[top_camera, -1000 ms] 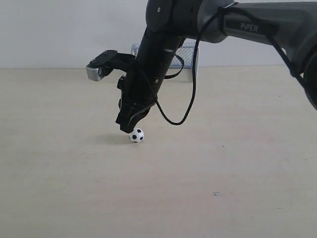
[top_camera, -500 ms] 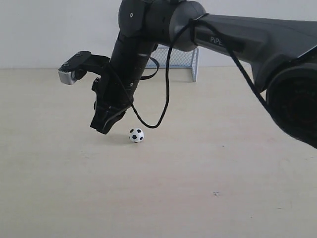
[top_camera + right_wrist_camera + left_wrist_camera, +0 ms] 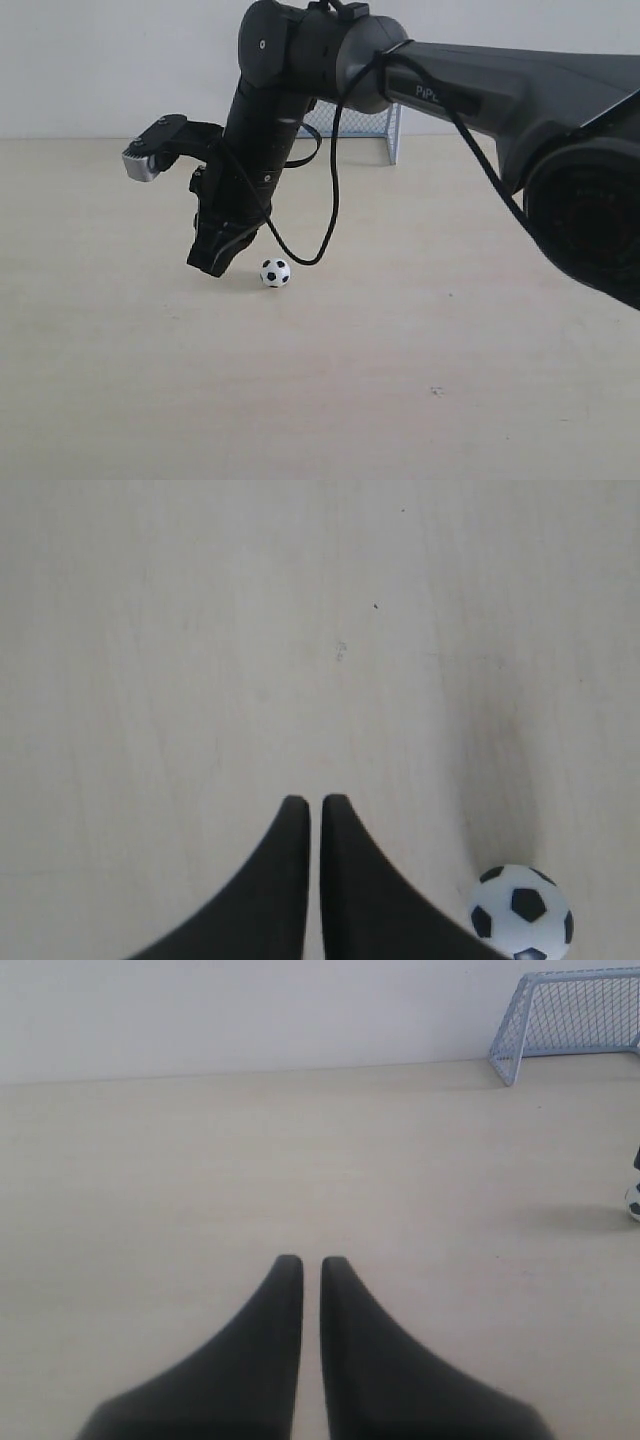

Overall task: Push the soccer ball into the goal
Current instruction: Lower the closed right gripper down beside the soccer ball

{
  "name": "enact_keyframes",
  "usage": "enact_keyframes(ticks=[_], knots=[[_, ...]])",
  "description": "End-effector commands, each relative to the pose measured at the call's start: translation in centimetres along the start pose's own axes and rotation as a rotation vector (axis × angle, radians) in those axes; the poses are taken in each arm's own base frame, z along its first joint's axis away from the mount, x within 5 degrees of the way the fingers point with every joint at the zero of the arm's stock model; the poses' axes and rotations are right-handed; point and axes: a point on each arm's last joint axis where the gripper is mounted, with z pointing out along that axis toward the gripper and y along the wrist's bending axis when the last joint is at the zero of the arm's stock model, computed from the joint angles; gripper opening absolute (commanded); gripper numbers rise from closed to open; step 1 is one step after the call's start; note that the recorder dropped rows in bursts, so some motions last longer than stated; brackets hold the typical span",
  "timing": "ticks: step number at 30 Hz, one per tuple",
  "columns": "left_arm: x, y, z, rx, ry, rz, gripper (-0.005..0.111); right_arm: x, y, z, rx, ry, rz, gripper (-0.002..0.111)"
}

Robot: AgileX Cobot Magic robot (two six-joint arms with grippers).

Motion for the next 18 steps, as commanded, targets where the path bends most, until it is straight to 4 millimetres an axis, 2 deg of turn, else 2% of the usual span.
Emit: enact_keyframes(ticks=[1, 18], knots=[[-0.25, 0.02, -0.07, -0.004, -0.019, -0.017, 0.006, 0.03, -0.07, 0.08, 0.004, 0.008, 0.000, 0.000], [-0.25, 0.02, -0.07, -0.004, -0.019, -0.017, 0.006, 0.70, -0.71, 0.47, 0.058, 0.073, 0.014, 0.000]])
